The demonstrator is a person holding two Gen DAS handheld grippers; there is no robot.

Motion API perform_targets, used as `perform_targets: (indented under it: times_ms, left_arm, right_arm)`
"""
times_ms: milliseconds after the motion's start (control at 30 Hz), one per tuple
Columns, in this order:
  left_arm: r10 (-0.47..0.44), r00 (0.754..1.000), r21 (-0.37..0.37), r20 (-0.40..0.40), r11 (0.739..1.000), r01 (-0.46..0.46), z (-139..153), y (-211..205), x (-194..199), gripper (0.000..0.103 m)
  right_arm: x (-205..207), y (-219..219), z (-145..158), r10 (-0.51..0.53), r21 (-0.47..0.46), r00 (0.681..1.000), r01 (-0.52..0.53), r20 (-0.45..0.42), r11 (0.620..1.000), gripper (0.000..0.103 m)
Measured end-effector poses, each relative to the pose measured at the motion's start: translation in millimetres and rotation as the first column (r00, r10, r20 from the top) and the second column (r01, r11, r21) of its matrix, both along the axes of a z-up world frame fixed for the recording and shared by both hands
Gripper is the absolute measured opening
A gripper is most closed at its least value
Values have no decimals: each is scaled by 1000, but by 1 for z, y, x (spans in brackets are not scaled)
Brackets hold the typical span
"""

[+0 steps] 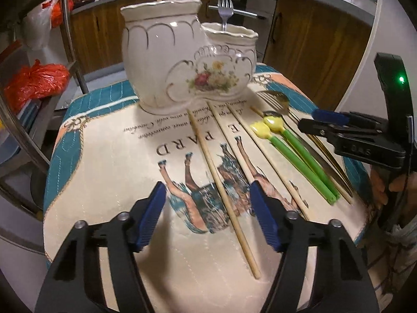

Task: Organize utensils
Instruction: 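Move both open tools back over the remaining utensils, then grasp another chopstick with the left tool while the right tool grasps the gold fork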

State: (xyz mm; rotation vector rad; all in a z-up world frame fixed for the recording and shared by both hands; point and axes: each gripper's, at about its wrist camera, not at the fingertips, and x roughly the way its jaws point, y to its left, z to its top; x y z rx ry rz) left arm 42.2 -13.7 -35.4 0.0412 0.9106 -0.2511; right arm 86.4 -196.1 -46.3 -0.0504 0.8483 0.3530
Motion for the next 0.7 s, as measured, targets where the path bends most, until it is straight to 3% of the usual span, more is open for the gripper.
perform_targets:
  times_ms: [133, 200, 367, 500, 567, 700]
  left_arm:
    - [-29, 999, 12, -22, 999, 29, -4, -6, -5, 49]
    - [-47, 999, 31, -23, 998, 48, -5, -9, -6, 38]
    - [-65, 998, 53, -27, 996, 66, -3, -6, -3, 19]
    - [-107, 993, 78, -45, 991, 110, -2, -6, -2, 16]
    - [-134, 989, 93, -55, 986, 139, -1, -6, -2, 15]
    - [-153, 986, 112, -60, 981, 159, -1, -3, -2, 5]
  right_arm:
    - [5, 9, -3, 28, -33, 1000, -29, -6, 999, 38]
    - [11, 14, -6, 38, -42, 999, -39, -19, 998, 35]
    - [25, 16, -7, 56, -18, 997, -57, -51, 998, 24]
    - [31, 17, -6, 63, -40, 997, -65, -51, 997, 18]
    - [33, 15, -6, 68, -39, 996, -71, -54, 997, 10]
    - [31, 12, -5, 68, -25, 996, -70, -49, 997, 6]
